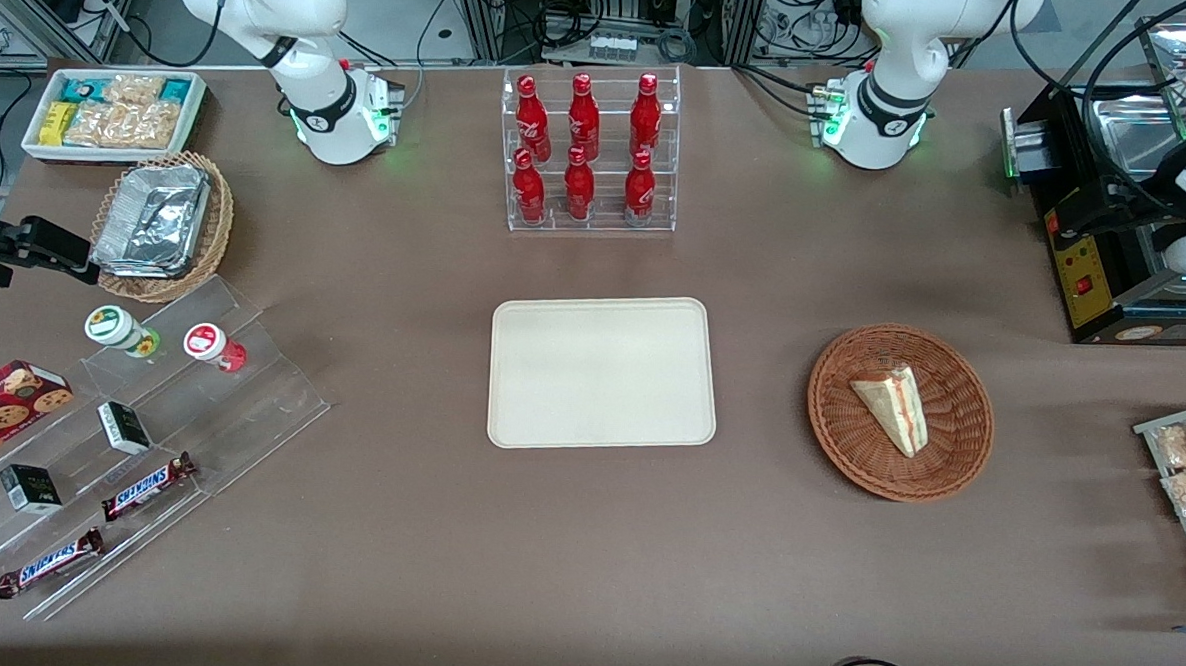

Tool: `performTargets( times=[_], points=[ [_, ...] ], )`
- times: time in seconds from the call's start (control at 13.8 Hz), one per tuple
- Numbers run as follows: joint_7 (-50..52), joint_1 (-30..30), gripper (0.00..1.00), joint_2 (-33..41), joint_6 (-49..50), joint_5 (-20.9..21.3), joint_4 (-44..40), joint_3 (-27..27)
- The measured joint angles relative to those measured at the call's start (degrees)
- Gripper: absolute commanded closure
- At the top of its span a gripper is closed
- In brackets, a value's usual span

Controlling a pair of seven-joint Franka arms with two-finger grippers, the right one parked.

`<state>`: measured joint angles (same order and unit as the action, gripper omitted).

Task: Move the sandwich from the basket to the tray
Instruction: 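Move the left gripper over the sandwich in the wicker basket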

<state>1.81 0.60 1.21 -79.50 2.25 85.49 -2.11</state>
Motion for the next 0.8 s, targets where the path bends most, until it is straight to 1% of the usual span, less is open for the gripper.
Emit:
performTargets(
  times=[0.43,0.8],
  points=[
    [0.0,0.1,0.0,-1.0,-1.4,0.0,0.8,0.0],
    [0.0,0.4,0.0,-5.8,-6.0,-0.6,1.4,0.0]
  ],
)
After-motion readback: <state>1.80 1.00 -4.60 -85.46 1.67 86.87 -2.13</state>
